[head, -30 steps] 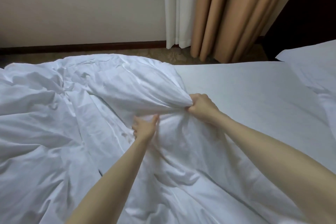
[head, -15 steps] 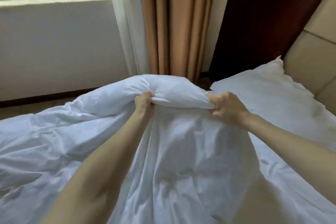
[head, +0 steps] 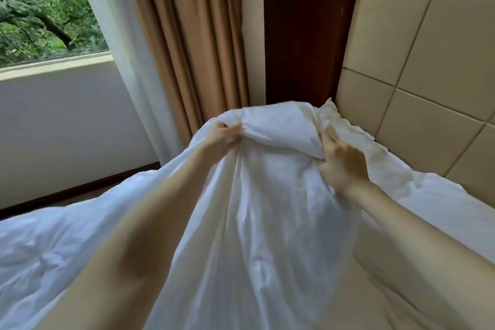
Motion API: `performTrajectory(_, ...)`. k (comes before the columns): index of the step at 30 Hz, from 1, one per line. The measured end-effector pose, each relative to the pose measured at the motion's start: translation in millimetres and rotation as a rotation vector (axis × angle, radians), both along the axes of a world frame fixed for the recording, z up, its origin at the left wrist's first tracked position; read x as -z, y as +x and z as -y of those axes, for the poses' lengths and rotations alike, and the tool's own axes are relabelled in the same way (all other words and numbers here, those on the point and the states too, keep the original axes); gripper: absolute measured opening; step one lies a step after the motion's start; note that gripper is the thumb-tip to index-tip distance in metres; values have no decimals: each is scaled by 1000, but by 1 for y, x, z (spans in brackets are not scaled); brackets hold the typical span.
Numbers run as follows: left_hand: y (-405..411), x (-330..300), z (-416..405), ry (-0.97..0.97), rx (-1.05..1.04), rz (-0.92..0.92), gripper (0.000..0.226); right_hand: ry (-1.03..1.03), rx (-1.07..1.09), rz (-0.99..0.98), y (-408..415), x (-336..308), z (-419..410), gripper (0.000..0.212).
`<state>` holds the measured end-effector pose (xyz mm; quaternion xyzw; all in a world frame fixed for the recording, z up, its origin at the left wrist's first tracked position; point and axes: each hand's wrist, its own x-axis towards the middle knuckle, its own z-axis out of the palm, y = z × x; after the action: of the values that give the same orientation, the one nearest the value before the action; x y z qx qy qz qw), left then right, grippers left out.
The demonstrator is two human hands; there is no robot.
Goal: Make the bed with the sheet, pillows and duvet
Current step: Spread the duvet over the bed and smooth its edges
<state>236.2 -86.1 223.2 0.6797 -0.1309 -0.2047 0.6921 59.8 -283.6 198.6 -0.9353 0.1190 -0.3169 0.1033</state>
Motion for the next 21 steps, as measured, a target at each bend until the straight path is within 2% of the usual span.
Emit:
performTrajectory(1,-4,9,-2,103,75,3,12,121,58,-160,-1,10,5,66)
performTrajectory(2,-10,19,-5,209,116,-7,14,249,95,-331,-3,19,9,79)
performTrajectory(3,-14,29,-8,279,113,-25,35,365,104,-464,-6,26,14,87)
performTrajectory(5,-33,45,-12,352,56,-14,56,537,68,-584,-14,39,21,91)
performTrajectory(7,-52,60,-19,398,-5,25,53,560,59,-631,-21,51,25,90)
performTrajectory(13,-111,95,-52,404,-131,-33,31,590,-4,-611,-40,69,7,54)
performTrajectory(17,-155,104,-73,373,-164,-78,29,723,-62,-509,-57,76,-13,29)
performTrajectory(21,-197,108,-95,389,-158,-69,31,758,-74,-392,-81,71,-43,17)
